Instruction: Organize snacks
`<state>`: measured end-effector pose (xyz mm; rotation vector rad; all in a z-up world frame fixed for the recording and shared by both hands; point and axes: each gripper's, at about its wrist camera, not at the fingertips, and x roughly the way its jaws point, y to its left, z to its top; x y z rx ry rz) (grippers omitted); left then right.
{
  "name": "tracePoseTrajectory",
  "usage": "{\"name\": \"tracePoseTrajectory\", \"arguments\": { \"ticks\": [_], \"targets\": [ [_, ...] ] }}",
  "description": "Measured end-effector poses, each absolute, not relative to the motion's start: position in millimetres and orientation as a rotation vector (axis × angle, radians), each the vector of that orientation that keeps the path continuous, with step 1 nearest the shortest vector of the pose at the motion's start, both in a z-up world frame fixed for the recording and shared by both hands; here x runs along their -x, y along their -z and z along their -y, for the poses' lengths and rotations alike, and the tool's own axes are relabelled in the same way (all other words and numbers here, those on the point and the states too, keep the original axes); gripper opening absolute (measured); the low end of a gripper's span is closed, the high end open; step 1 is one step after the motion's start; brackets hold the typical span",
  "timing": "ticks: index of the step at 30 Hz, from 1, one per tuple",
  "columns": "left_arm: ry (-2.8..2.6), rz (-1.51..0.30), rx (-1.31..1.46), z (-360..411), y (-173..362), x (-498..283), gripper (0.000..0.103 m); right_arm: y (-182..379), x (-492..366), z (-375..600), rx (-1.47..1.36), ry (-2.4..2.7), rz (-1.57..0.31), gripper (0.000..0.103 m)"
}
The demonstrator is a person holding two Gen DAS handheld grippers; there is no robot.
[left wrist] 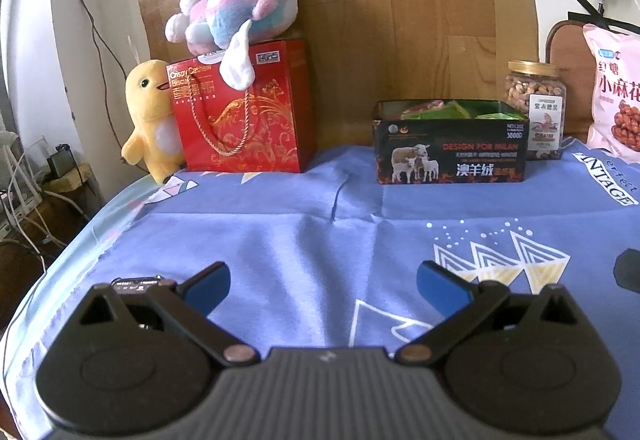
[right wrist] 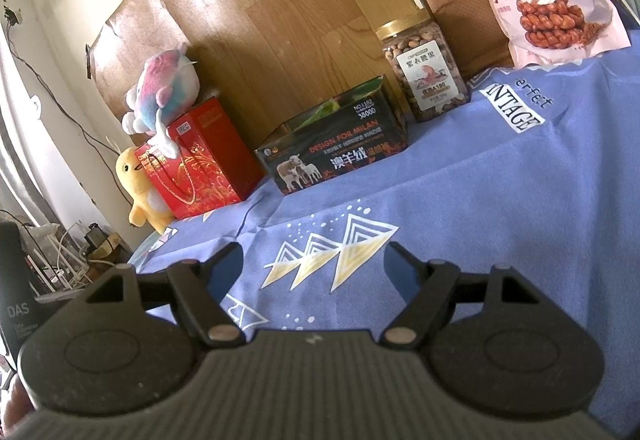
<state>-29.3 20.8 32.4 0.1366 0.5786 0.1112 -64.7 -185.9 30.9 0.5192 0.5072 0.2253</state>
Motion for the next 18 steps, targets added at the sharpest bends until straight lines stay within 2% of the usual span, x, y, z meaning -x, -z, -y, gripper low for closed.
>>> {"name": "tracePoseTrajectory", "arguments": {
  "ticks": [18],
  "targets": [
    [-0.129,-0.576,-0.149,-20.6,-33.3,29.1,0.103,-29.3,65.5,187.1,-0.523,-0.226,-0.509,0.08]
  ]
}}
